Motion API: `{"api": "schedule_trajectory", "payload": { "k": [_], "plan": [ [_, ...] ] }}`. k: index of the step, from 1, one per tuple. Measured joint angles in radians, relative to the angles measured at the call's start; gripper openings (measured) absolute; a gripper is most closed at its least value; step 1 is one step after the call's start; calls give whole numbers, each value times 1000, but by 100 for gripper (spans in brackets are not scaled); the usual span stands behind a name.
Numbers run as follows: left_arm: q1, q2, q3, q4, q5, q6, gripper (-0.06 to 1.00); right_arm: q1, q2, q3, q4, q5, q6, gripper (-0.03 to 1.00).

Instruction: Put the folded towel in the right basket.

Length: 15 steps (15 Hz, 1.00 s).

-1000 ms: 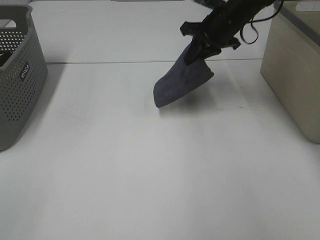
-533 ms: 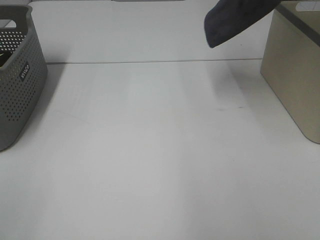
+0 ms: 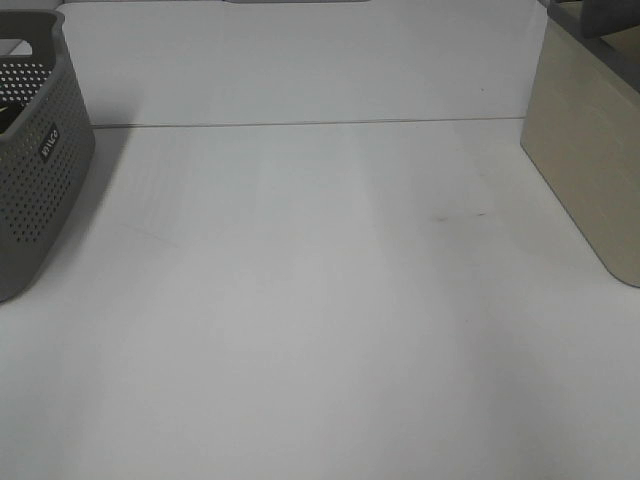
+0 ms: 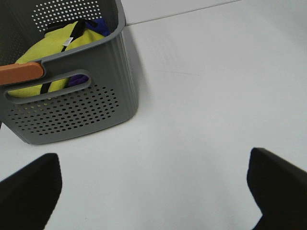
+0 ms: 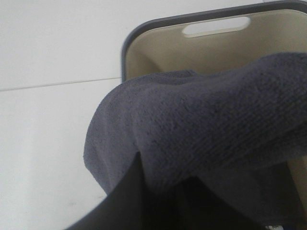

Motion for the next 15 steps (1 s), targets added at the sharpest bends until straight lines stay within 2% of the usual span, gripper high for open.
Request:
{"api": "schedule_trajectory", "payload": {
  "k": [3, 6, 8, 9, 12, 13, 15],
  "plan": [
    [0, 0, 0, 0, 0, 0, 99, -132, 43, 0, 88, -6, 0, 8],
    [0, 0, 0, 0, 0, 0, 99, -150, 171, 0, 81, 30, 0, 8],
    [0, 0, 0, 0, 0, 0, 99, -150, 214, 0, 82, 47, 0, 16],
    [0, 0, 0, 0, 0, 0, 99, -150, 227, 1, 82, 50, 0, 27],
    [0, 0, 0, 0, 0, 0, 99, -150, 221, 2, 82, 52, 0, 70],
    [0, 0, 0, 0, 0, 0, 99, -144, 211, 2, 81, 52, 0, 76],
    [0, 0, 0, 0, 0, 0, 99, -121, 177, 2, 82, 56, 0, 80]
  ]
}}
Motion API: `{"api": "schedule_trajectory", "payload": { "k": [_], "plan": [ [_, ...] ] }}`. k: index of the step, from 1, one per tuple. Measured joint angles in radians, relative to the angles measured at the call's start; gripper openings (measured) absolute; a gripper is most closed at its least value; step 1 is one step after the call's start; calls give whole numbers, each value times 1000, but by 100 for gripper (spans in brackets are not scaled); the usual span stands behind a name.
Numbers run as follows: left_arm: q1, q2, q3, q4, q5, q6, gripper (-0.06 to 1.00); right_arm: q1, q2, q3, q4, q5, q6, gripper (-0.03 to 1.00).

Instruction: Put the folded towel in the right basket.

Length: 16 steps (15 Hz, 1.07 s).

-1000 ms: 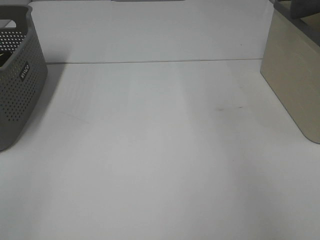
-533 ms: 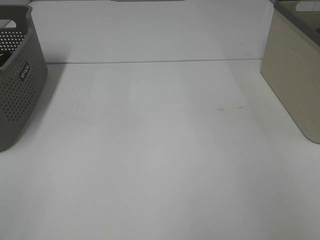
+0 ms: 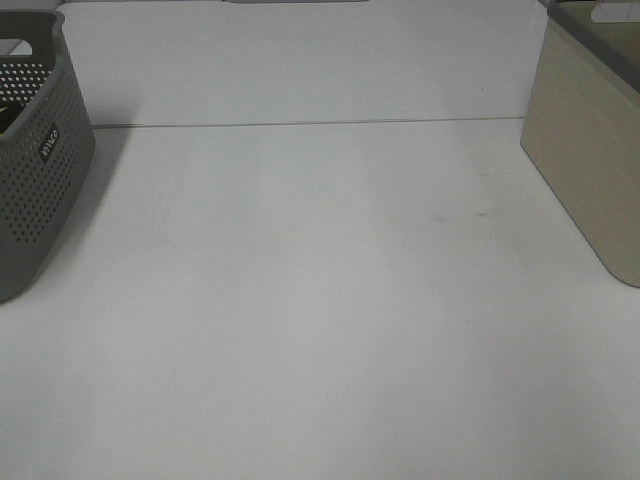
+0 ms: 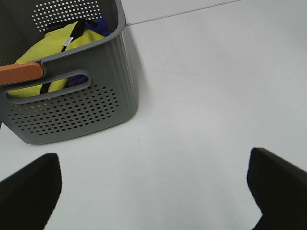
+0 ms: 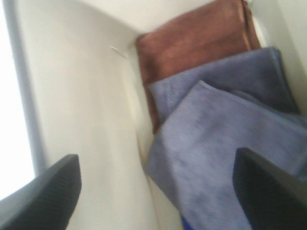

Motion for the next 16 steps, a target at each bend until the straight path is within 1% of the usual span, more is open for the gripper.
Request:
{"api": "schedule_trajectory", "payload": {
  "k": [2, 4, 5, 6, 7, 8, 9, 11, 13, 16],
  "plan": [
    [0, 0, 0, 0, 0, 0, 99, 59, -43, 0, -2, 6, 0, 80],
    [0, 0, 0, 0, 0, 0, 99, 137, -83, 0, -3, 21, 0, 80],
    [0, 0, 0, 0, 0, 0, 99, 160, -90, 0, -3, 29, 0, 80],
    [0, 0, 0, 0, 0, 0, 99, 219, -109, 0, -3, 56, 0, 80],
    [0, 0, 0, 0, 0, 0, 99, 256, -120, 0, -4, 84, 0, 80],
    [0, 0, 0, 0, 0, 0, 99, 269, -127, 0, -6, 93, 0, 80],
    [0, 0, 0, 0, 0, 0, 99, 310, -144, 0, -11, 103, 1, 80],
    [0, 0, 0, 0, 0, 0, 99, 325, -160, 0, -13, 104, 32, 80],
    [0, 0, 0, 0, 0, 0, 99, 325, -197, 6, -40, 103, 75, 80],
    [0, 0, 0, 0, 0, 0, 99, 325, -321, 119, -58, 103, 87, 80]
  ]
}}
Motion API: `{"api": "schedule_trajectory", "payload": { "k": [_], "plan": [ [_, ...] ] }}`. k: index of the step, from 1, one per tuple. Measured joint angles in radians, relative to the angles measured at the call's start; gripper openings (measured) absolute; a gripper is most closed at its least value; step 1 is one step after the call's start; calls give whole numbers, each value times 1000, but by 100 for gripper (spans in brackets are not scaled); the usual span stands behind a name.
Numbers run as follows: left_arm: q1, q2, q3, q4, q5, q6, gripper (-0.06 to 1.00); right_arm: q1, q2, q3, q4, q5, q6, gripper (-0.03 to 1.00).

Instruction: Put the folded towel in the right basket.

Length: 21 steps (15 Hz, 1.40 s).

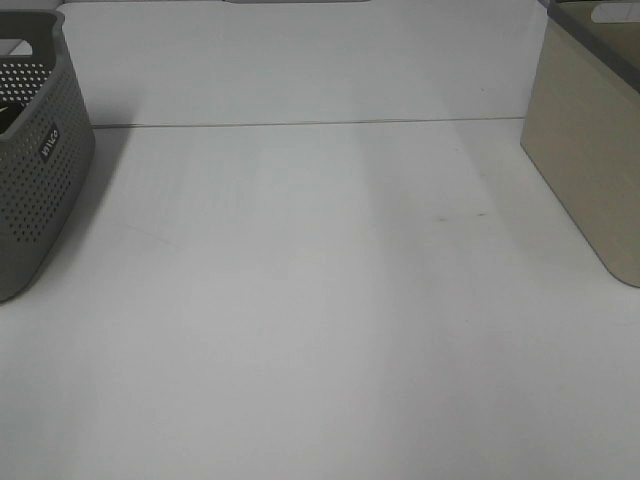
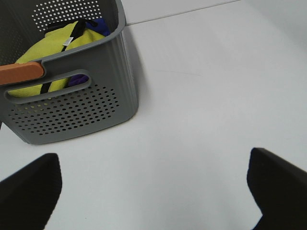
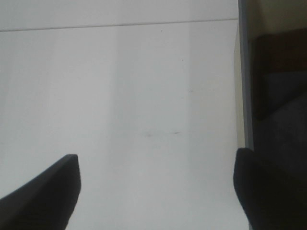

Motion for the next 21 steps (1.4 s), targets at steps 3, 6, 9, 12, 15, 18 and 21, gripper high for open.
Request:
{"api": "schedule_trajectory", "payload": {
  "k": [3, 6, 9, 12, 15, 18, 21],
  "plan": [
    [0, 0, 0, 0, 0, 0, 99, 0, -135, 198, -17, 0, 0, 80],
    [0, 0, 0, 0, 0, 0, 99, 0, -332, 483, -42, 0, 0, 80],
    [0, 0, 0, 0, 0, 0, 99, 0, -574, 815, -74, -2, 0, 80],
    [0, 0, 0, 0, 0, 0, 99, 0, -792, 1082, -125, -2, 0, 80],
    [0, 0, 0, 0, 0, 0, 99, 0, -1019, 1263, -152, -7, 0, 80],
    [0, 0, 0, 0, 0, 0, 99, 0, -1201, 1327, -153, -55, 0, 80],
    [0, 0, 0, 0, 0, 0, 99, 0, -1378, 1342, -153, -119, -7, 80]
  ]
}}
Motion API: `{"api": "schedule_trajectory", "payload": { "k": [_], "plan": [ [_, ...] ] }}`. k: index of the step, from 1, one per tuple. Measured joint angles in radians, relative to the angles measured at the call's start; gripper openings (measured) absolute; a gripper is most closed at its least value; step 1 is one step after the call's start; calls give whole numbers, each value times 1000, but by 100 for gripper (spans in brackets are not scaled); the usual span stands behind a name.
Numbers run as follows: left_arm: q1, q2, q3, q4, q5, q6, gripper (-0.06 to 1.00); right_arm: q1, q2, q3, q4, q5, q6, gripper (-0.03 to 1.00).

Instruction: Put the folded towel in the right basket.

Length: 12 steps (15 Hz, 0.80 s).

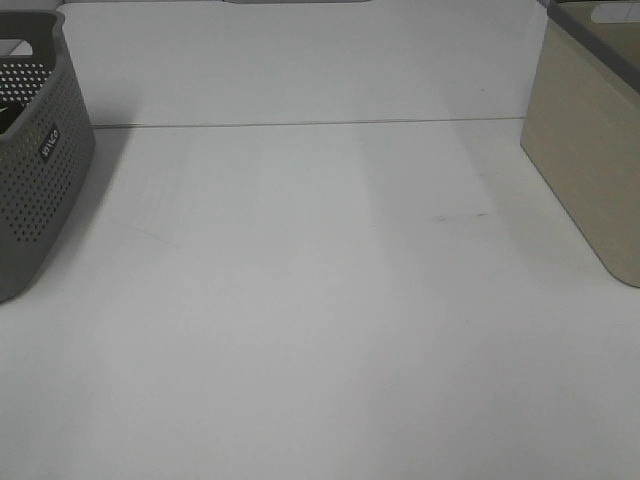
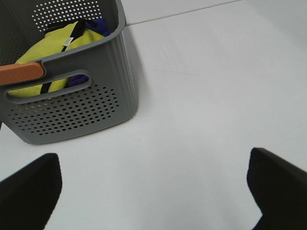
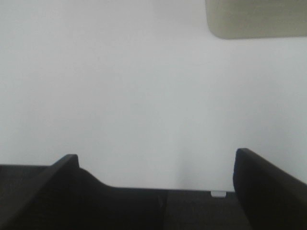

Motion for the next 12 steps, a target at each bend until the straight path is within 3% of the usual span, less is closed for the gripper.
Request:
{"api": "schedule_trajectory", "payload": {
  "k": [5, 12],
  "plan": [
    [0, 0, 0, 0, 0, 0, 99, 0, -257, 30, 0, -34, -1, 78],
    [0, 0, 0, 0, 0, 0, 99, 0, -330, 30, 0, -35, -1, 78]
  ]
}}
